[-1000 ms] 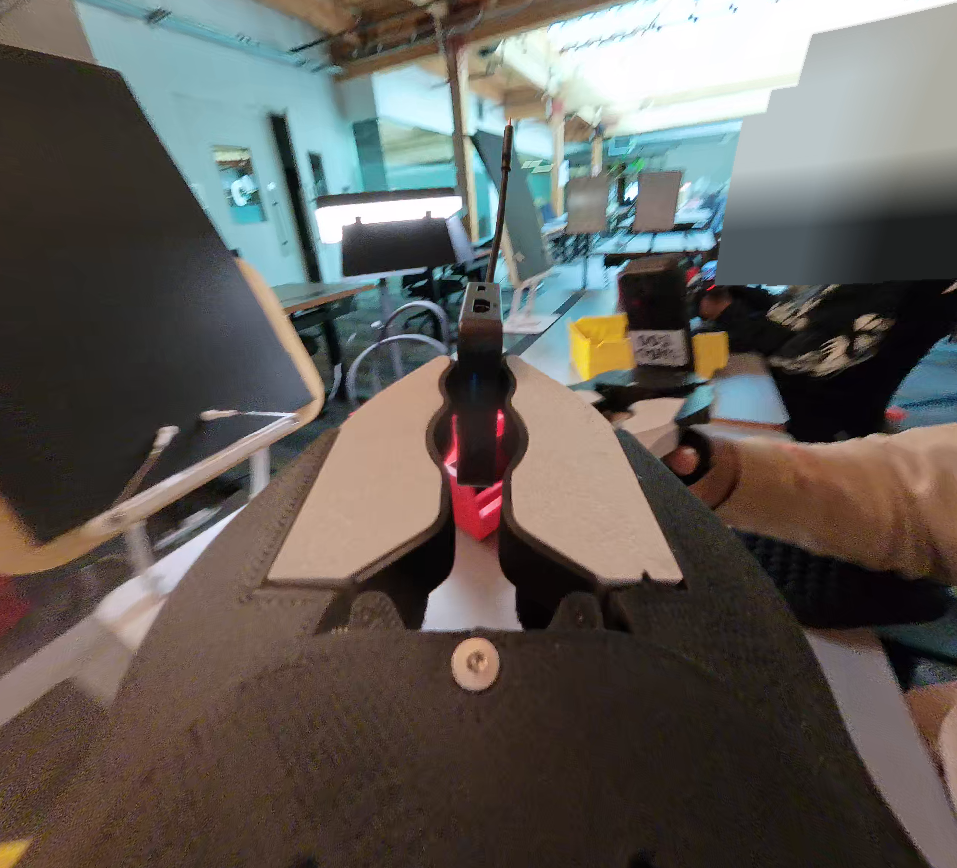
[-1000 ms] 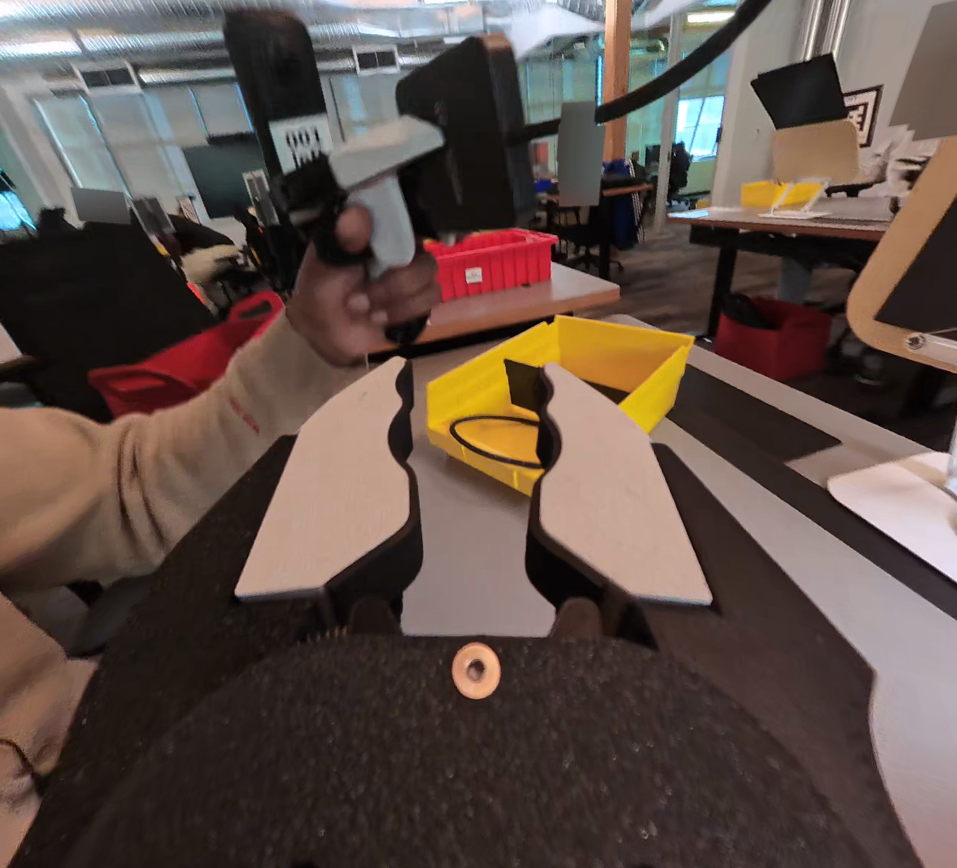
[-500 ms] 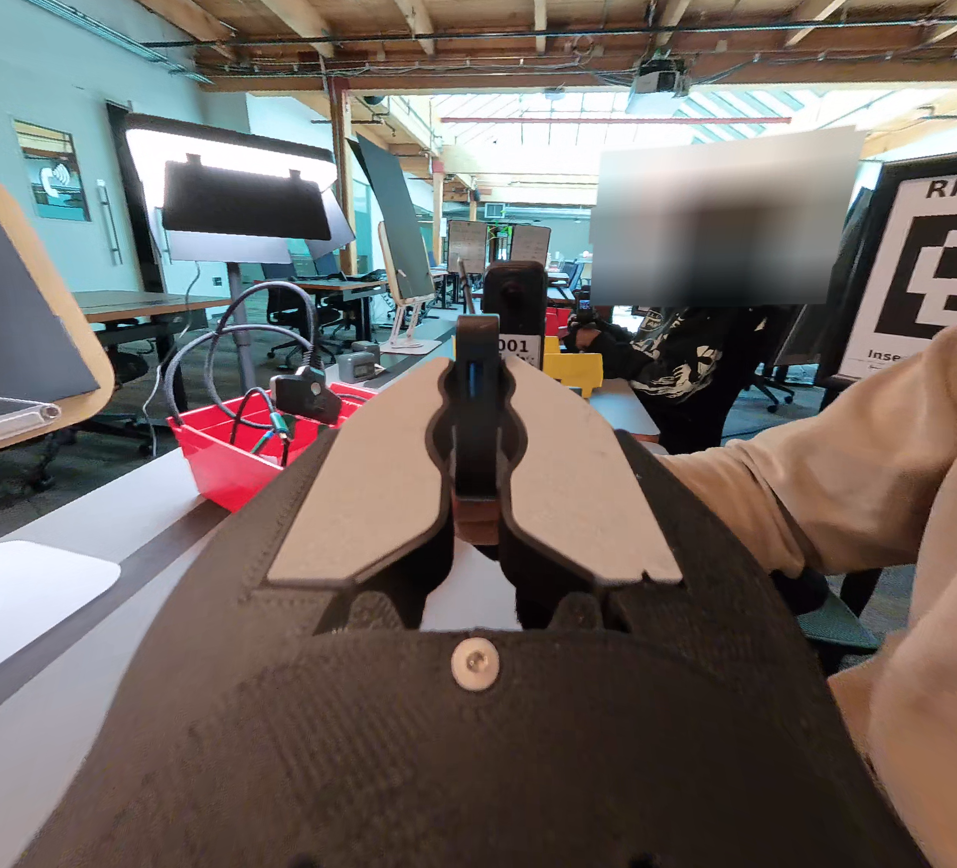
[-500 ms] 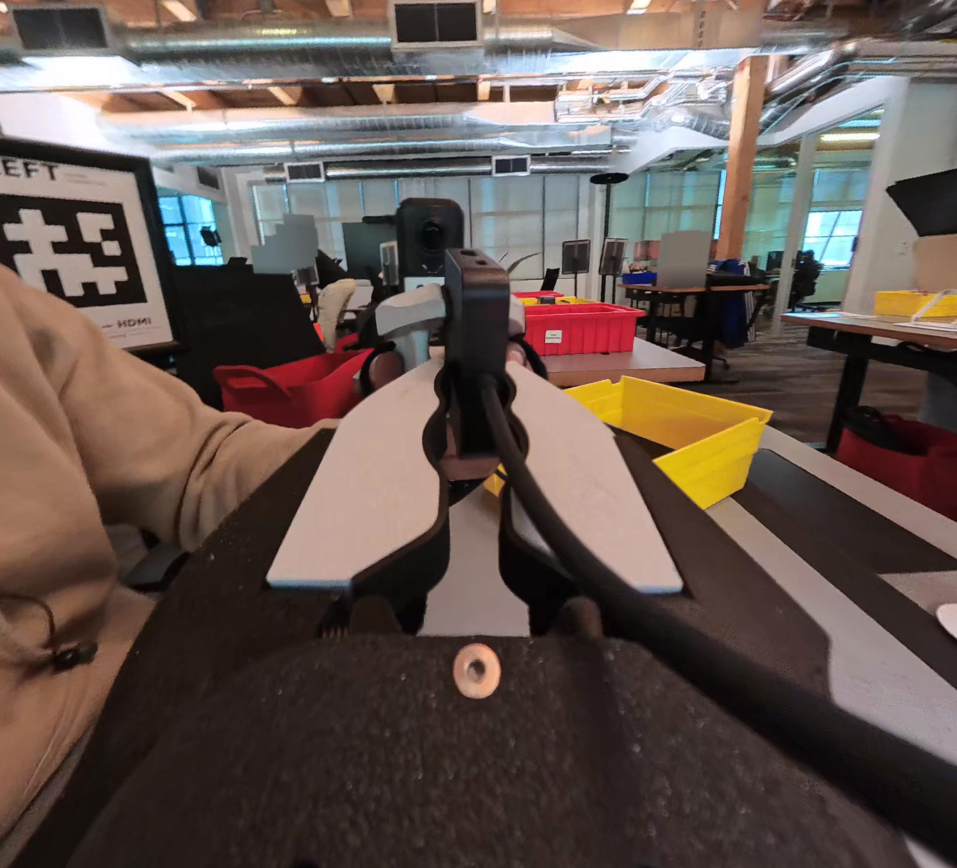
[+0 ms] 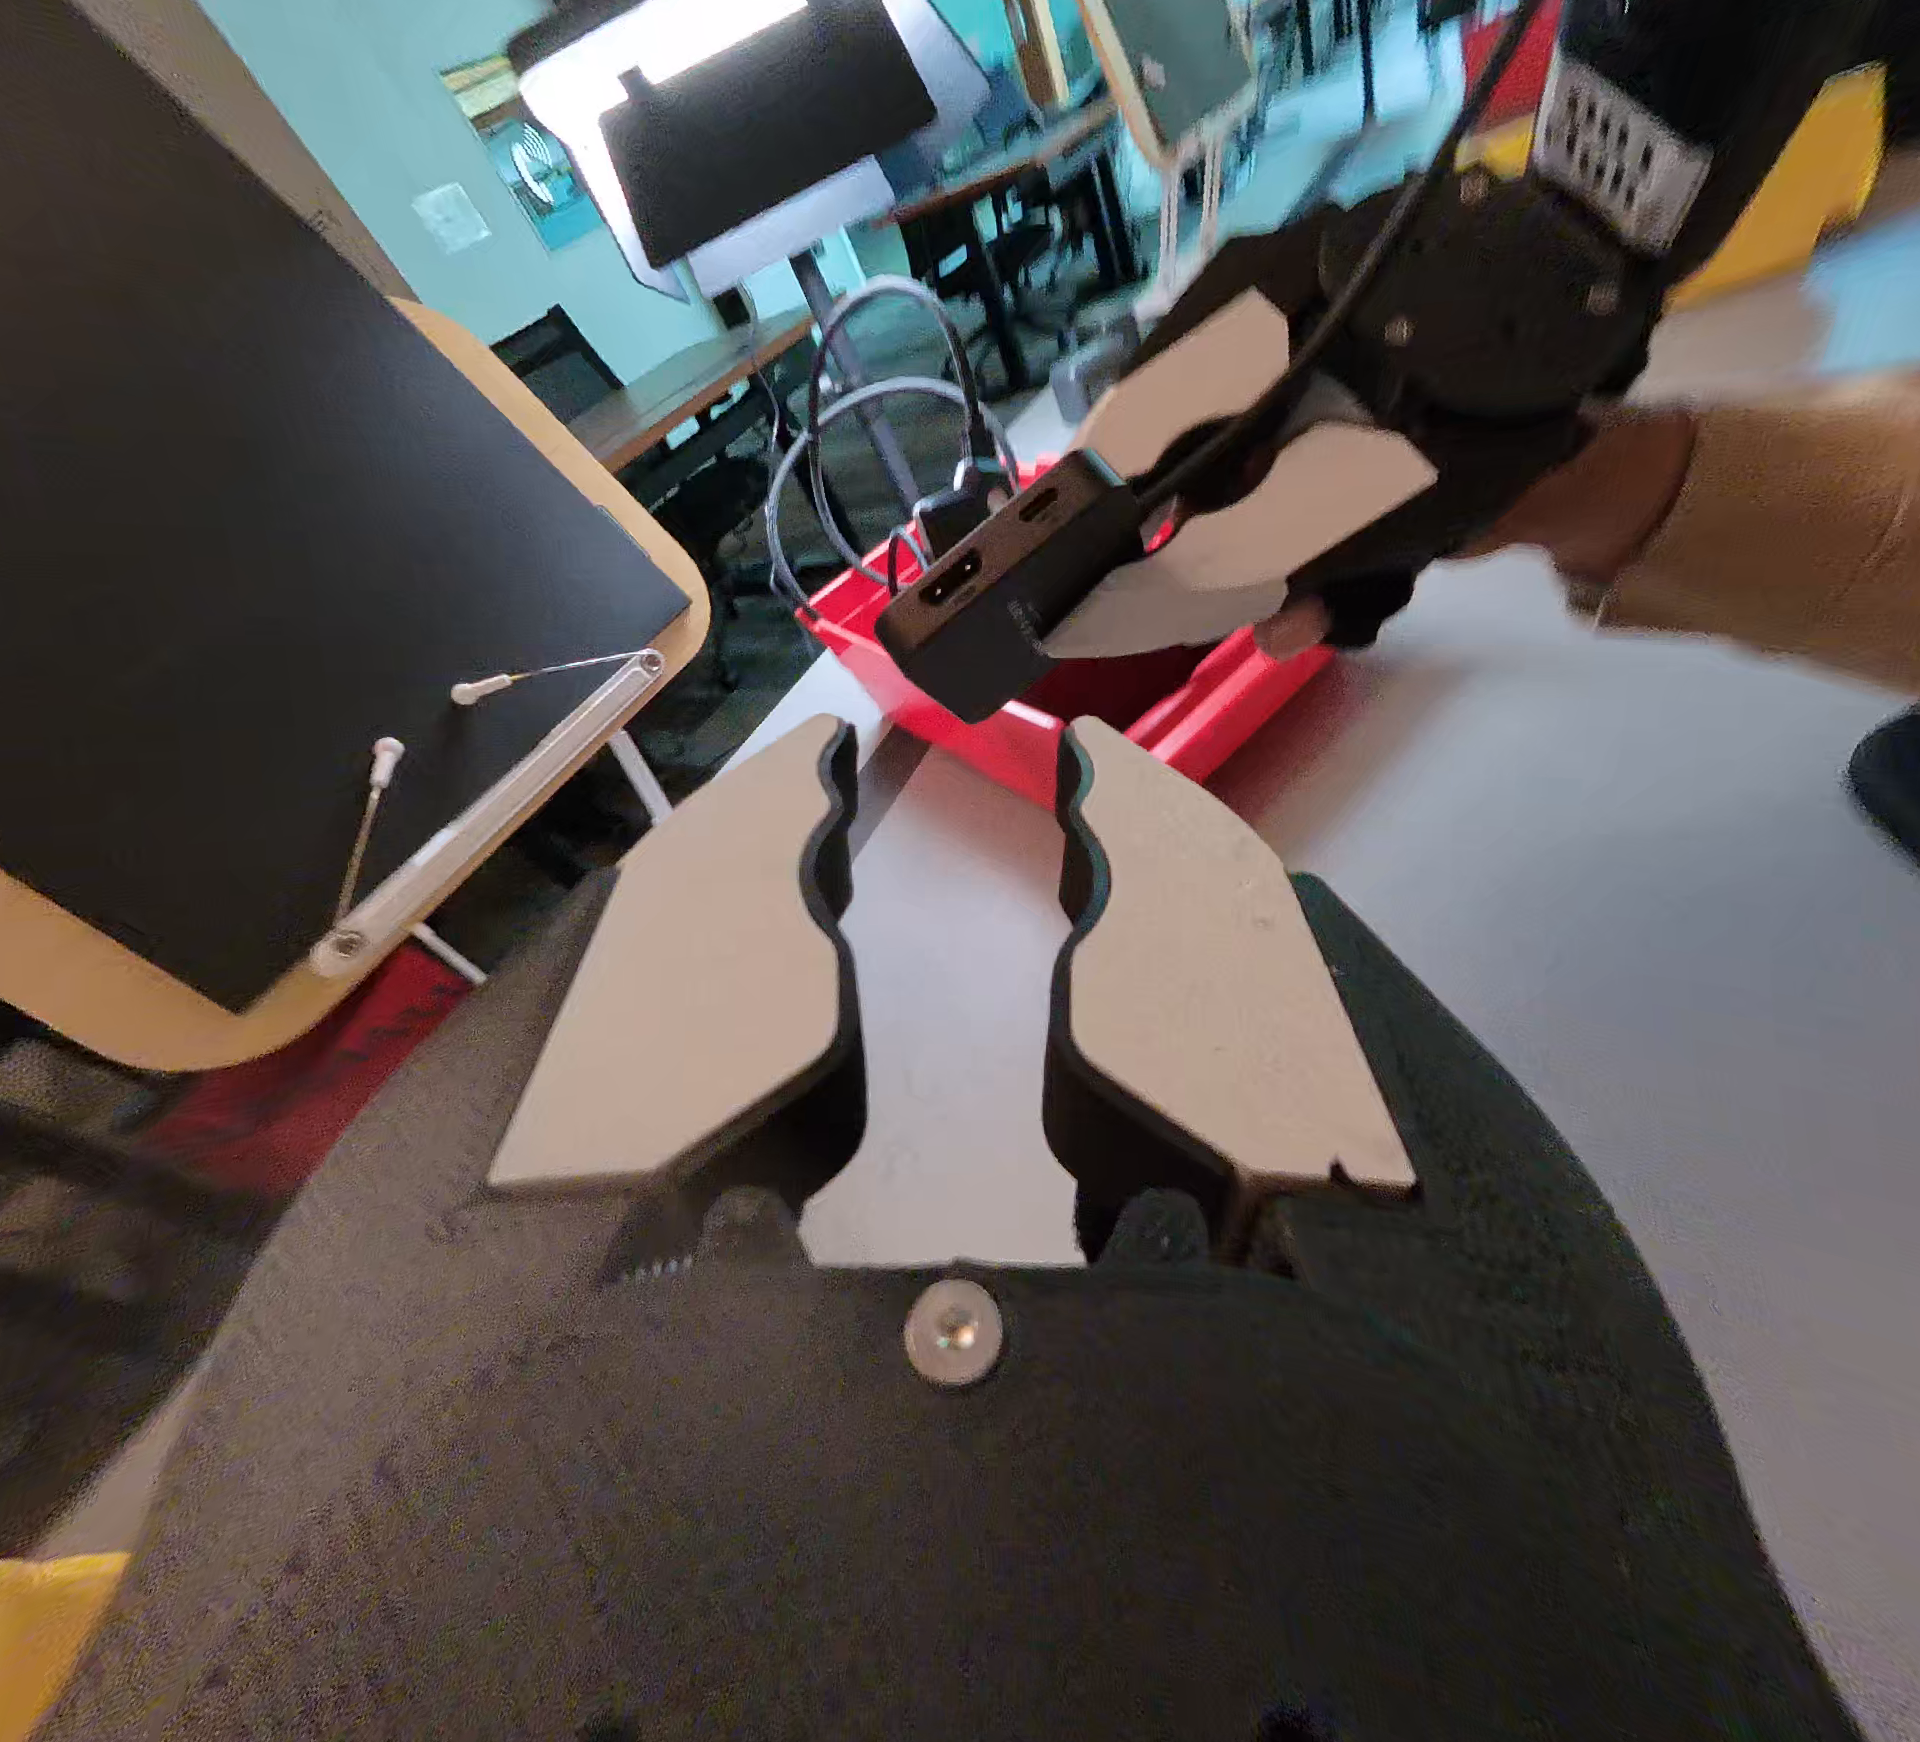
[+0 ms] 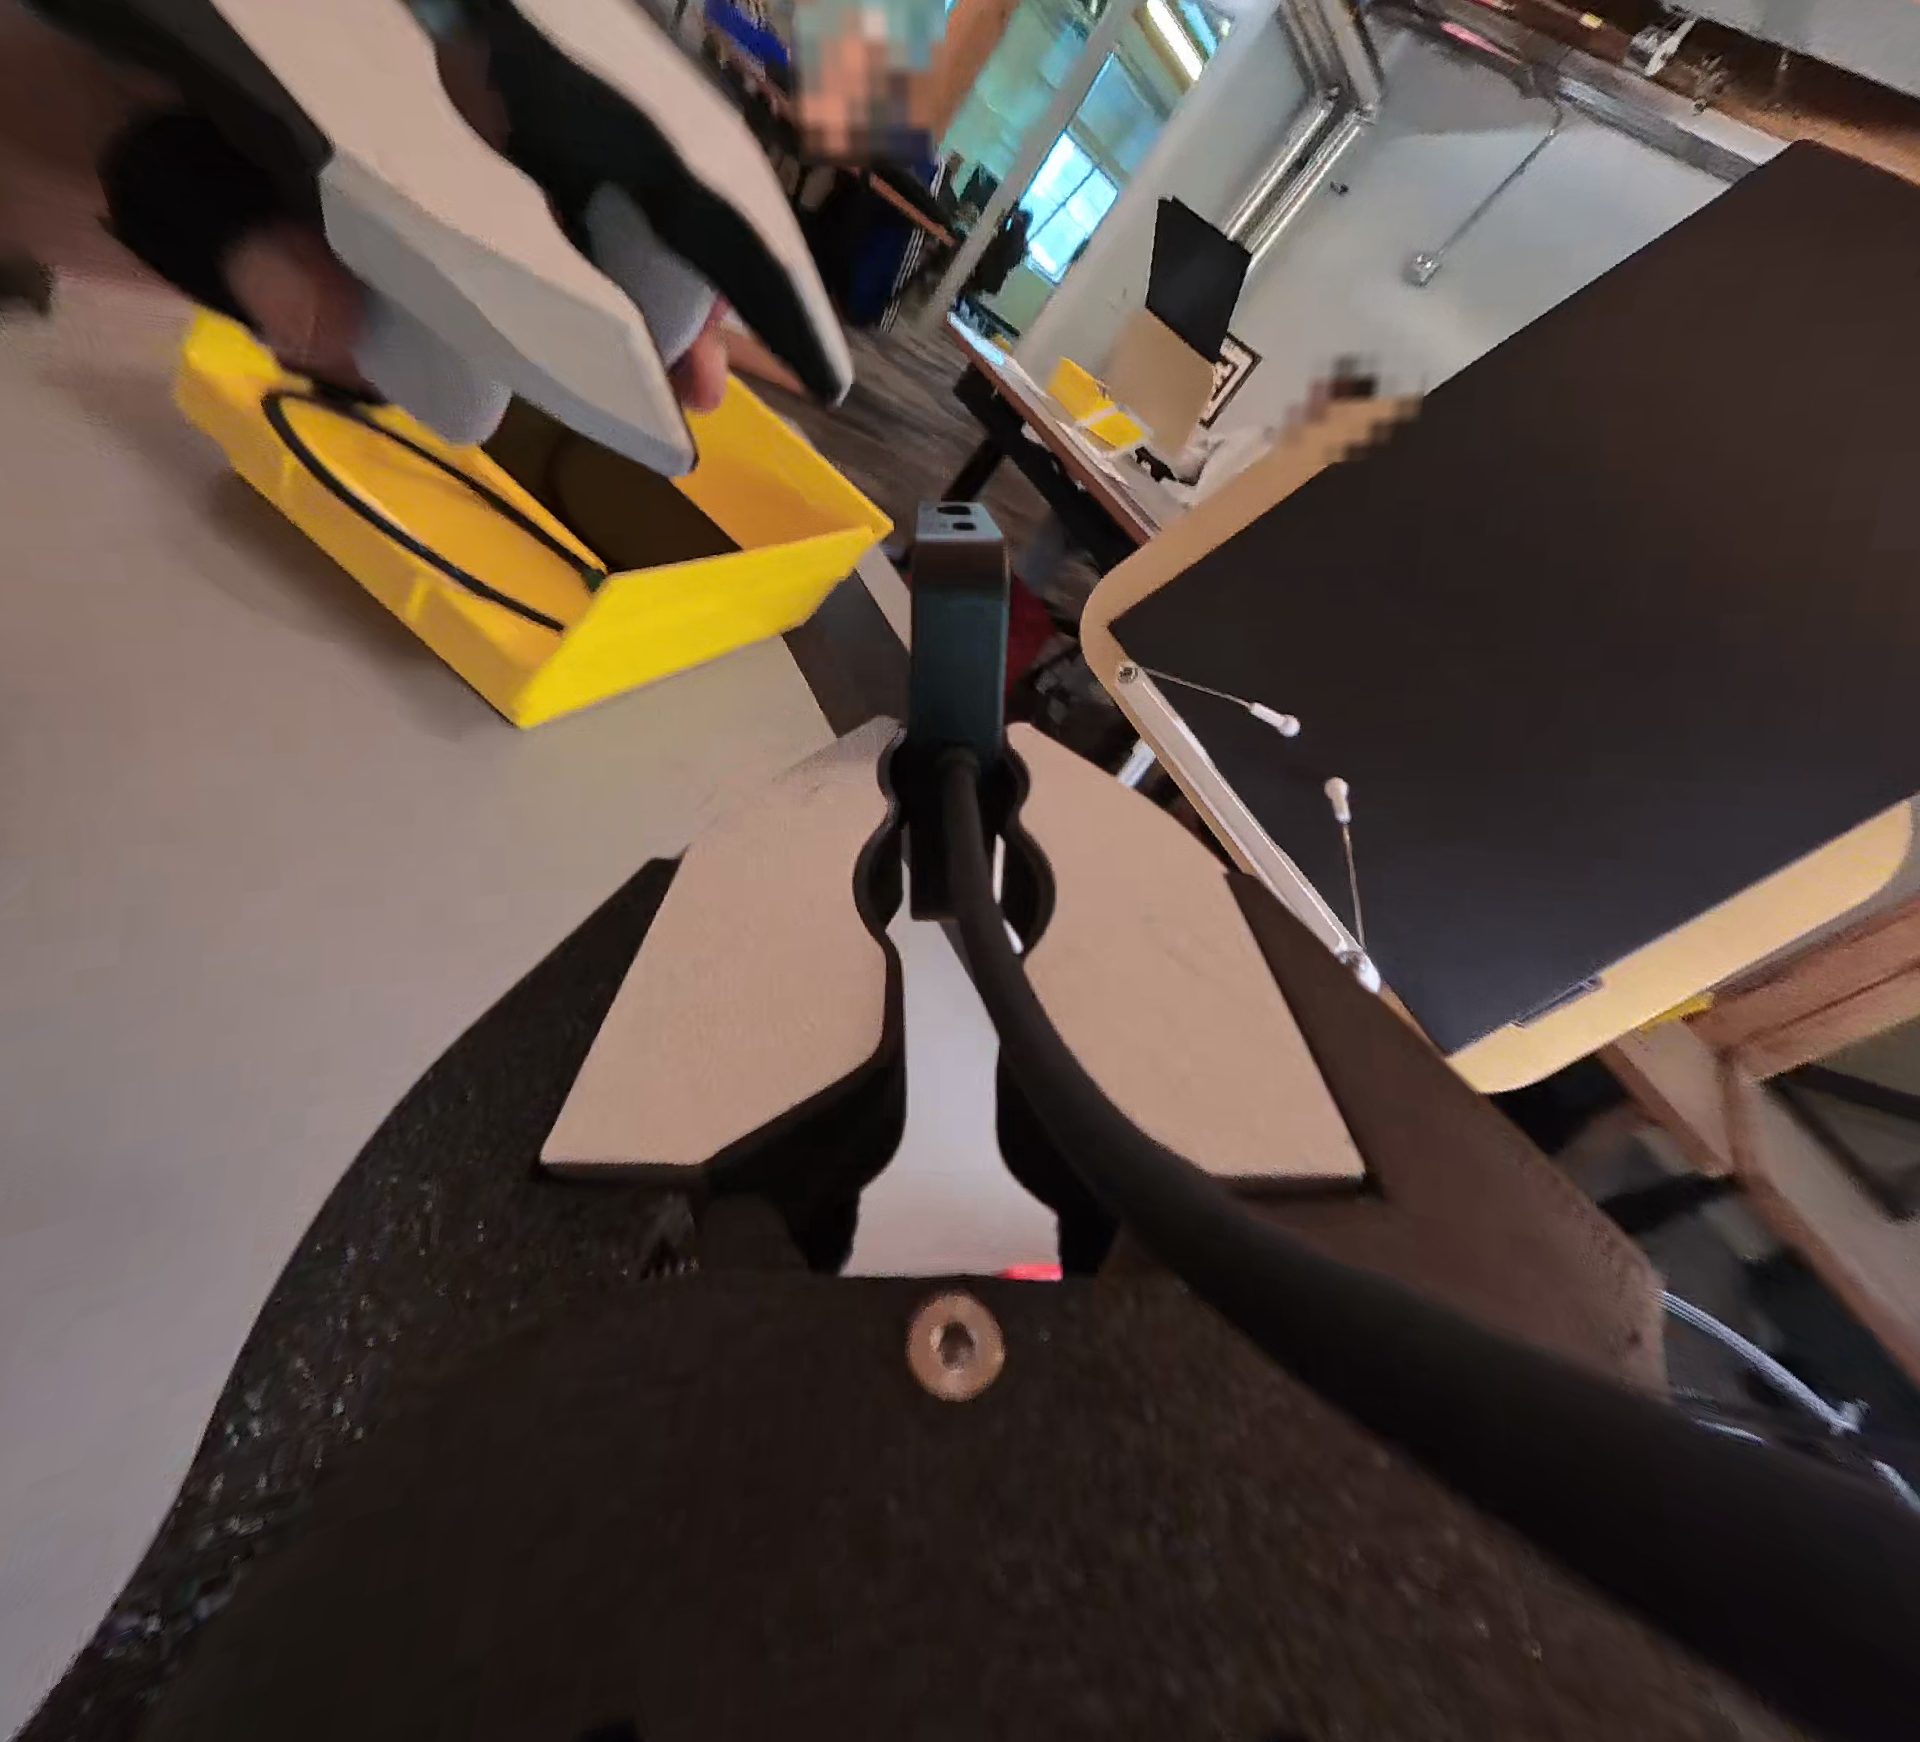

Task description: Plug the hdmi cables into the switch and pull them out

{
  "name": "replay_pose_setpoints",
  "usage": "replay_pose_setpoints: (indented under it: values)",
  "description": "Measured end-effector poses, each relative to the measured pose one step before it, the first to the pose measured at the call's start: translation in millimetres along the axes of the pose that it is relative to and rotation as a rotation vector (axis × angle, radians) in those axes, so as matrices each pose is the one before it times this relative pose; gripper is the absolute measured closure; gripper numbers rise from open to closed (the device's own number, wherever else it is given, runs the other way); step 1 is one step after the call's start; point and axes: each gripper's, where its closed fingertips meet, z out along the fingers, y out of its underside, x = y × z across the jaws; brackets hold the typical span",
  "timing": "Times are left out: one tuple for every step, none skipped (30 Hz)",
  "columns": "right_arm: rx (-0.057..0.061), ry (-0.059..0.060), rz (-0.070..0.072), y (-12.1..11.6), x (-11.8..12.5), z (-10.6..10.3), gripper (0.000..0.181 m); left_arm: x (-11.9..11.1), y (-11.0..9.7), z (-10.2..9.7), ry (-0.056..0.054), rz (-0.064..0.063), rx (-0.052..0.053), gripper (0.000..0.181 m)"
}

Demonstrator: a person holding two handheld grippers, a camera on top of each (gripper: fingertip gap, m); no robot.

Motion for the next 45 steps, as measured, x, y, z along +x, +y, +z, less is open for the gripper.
replay_pose_setpoints:
  values:
    - [-0.0308,-0.0199,-0.0236,3.76,-2.29,-0.3,0.168,3.21,2.95,3.22,0.0175,0.0608,-0.0464,0.144]
    - [-0.0406,-0.0421,-0.0134,4.5,-5.57,0.05,0.168,5.15,3.34,4.09,0.0327,0.0556,-0.0463,0.143]
    - [-0.0338,-0.0434,-0.0042,3.17,-6.14,0.01,0.167,3.86,2.05,4.42,0.0243,0.0496,-0.0361,0.142]
    - [-0.0186,-0.045,0.0015,1.22,-7.02,0.19,0.168,3.66,0.88,4.85,0.023,0.0399,-0.024,0.142]
    - [-0.0133,-0.0534,0.0139,0.29,-8.06,0.29,0.168,4.98,0.27,5.41,0.0328,0.021,-0.0144,0.142]
    - [-0.0162,-0.0592,0.0219,0.39,-8.76,0.66,0.168,5.76,0.87,6.27,0.037,0.004,-0.0101,0.143]
    - [-0.0083,-0.0497,0.0236,-0.48,-7.39,0.81,0.167,5.41,1.93,6.29,0.0274,0.001,-0.0027,0.147]
    - [-0.0031,-0.0482,0.0227,-0.41,-7.14,0.52,0.167,8.42,2.04,5.5,0.0427,0.002,0.0132,0.154]
    - [-0.0146,-0.0231,0.0185,2.32,-2.64,0.21,0.167,6.31,1.09,3.7,0.0311,-0.0123,0.0319,0.16]
    - [-0.0088,-0.0141,0.0098,3.23,-0.62,-0.73,0.167,2.5,1.06,2.14,0.0169,-0.0303,0.0416,0.162]
    - [0.0245,-0.0125,0.0223,-0.5,0.34,-1.08,0.166,0.96,-1.72,-0.3,0.0214,-0.0496,0.0637,0.164]
    - [0.0517,-0.0093,0.0389,-3.98,1.97,-1.43,0.163,-0.86,-4.02,-2.78,0.024,-0.0573,0.0802,0.166]
    - [0.0768,-0.0014,0.0508,-7.86,3.81,-2.08,0.16,-3.02,-5.43,-4.33,0.0236,-0.0696,0.0824,0.166]
    - [0.0951,-0.0031,0.0596,-10.88,3.67,-2.56,0.158,-3.07,-5.58,-4.09,0.0269,-0.0744,0.0725,0.166]
    - [0.1026,-0.0181,0.0714,-12.72,1.15,-2.48,0.156,-1.71,-6.35,-3.09,0.0222,-0.0603,0.0735,0.167]
    - [0.0823,-0.015,0.069,-9.73,0.81,-0.63,0.154,-1.53,-6.09,-2.02,0.0071,-0.0417,0.0723,0.167]
    - [0.0567,-0.0001,0.0461,-5.33,2.0,0.55,0.154,-1.49,-5.83,-1.41,-0.0021,-0.0319,0.0694,0.166]
    - [0.025,-0.0046,0.025,-0.16,0.52,1.73,0.154,-0.59,-5.08,-1.02,0.002,-0.0296,0.0604,0.167]
    - [0.0021,-0.0138,0.0139,2.99,-1.36,2.67,0.152,1.26,-2.98,-0.21,0.0162,-0.0242,0.0396,0.167]
    - [-0.0044,-0.0152,0.0025,3.19,-2.35,2.97,0.152,2.32,-0.27,0.38,0.0215,-0.0148,0.0144,0.167]
    - [-0.0021,-0.0058,-0.0104,1.89,-1.81,2.58,0.154,1.14,1.46,0.63,0.0088,-0.0004,-0.0028,0.167]
    - [0.0006,-0.0023,-0.0269,0.75,-2.04,1.51,0.159,0.95,0.55,-0.11,0.0047,0.0072,-0.0019,0.167]
    - [0.0009,0.0015,-0.0268,0.27,-1.64,0.54,0.162,2.56,0.02,-0.74,0.0171,0.0035,-0.0054,0.167]
    - [0.0018,-0.0182,-0.0134,-0.58,-3.69,-0.18,0.164,3.53,0.31,-0.63,0.0214,0.001,-0.0137,0.167]
    - [-0.0021,-0.0292,-0.0008,-0.61,-4.24,-0.87,0.166,3.73,0.29,0.06,0.0187,0.0027,-0.0178,0.166]
    - [-0.0012,-0.0275,-0.0029,-0.76,-4.1,-1.07,0.167,3.48,0.14,0.51,0.0138,0.0039,-0.0194,0.166]
    - [0.0016,-0.0194,-0.0067,-0.87,-3.15,-1.01,0.168,2.65,-0.14,0.49,0.0075,0.0048,-0.0199,0.166]
    - [0.0029,-0.0134,-0.0029,-0.77,-2.09,-0.85,0.168,1.52,-0.36,-0.03,-0.0004,0.0087,-0.0192,0.166]
    - [0.0075,-0.0119,0.0093,-1.47,-1.01,-1.3,0.168,-0.15,-0.47,-0.86,-0.0103,0.0091,-0.0178,0.165]
    - [0.0163,-0.009,0.0188,-2.39,0.28,-2.1,0.168,-1.23,-0.42,-1.72,-0.0122,0.0041,-0.0176,0.164]
    - [0.0178,-0.004,0.0219,-2.66,1.31,-2.69,0.168,-1.04,-0.11,-2.45,-0.0068,-0.0023,-0.0168,0.164]
    - [0.0064,-0.0049,0.0224,-1.15,1.31,-2.72,0.168,-1.17,-0.35,-2.65,-0.0071,-0.0036,-0.0125,0.164]
    - [-0.0103,-0.0048,0.0162,1.12,0.8,-1.8,0.168,-1.24,-0.18,-1.94,-0.0096,-0.0009,-0.0091,0.164]
    - [-0.0146,0.0073,0.0021,1.95,1.63,-0.78,0.168,-1.24,1.02,-0.78,-0.0106,-0.0002,-0.0148,0.167]
    - [-0.0065,0.0134,-0.0058,1.04,1.73,0.17,0.168,-1.05,1.38,0.38,-0.0116,0.0028,-0.0153,0.167]
    - [0.0026,0.0062,0.0004,-0.24,0.61,0.5,0.168,-0.68,0.0,-0.04,-0.0087,0.007,-0.0027,0.167]
    - [0.0105,0.0008,0.0047,-1.47,0.13,0.3,0.168,0.09,-0.61,-0.26,-0.0001,0.0013,0.0015,0.167]
    - [0.01,-0.0019,0.0034,-1.43,-0.63,0.33,0.168,0.38,-0.36,-0.19,0.006,-0.0058,0.0016,0.167]
    - [0.0005,-0.0041,0.0004,-0.07,-0.92,0.38,0.168,0.37,0.1,0.03,0.0059,-0.0059,0.0003,0.167]
    - [-0.0092,0.0005,-0.0013,1.04,-0.29,0.51,0.168,-0.31,0.78,0.56,-0.0011,0.0008,-0.0013,0.167]
    - [-0.0104,0.0031,-0.0084,1.47,0.05,0.57,0.167,-0.04,0.84,1.13,-0.0029,0.0028,0.0003,0.167]
    - [-0.0094,-0.0016,-0.0084,1.6,-0.62,0.23,0.166,0.82,0.61,1.3,0.0041,-0.0017,-0.0001,0.167]
    - [-0.0136,-0.0011,-0.0022,1.77,-0.28,-0.04,0.168,0.75,0.88,1.51,0.0034,-0.0021,-0.0029,0.167]
    - [-0.0082,0.0029,-0.0074,0.73,0.32,-0.62,0.168,-0.18,0.46,0.87,-0.0023,0.0019,-0.0014,0.167]
    - [-0.0048,0.0028,-0.0091,0.16,0.2,-0.65,0.168,-0.19,0.33,0.6,-0.0015,-0.0003,-0.0018,0.167]
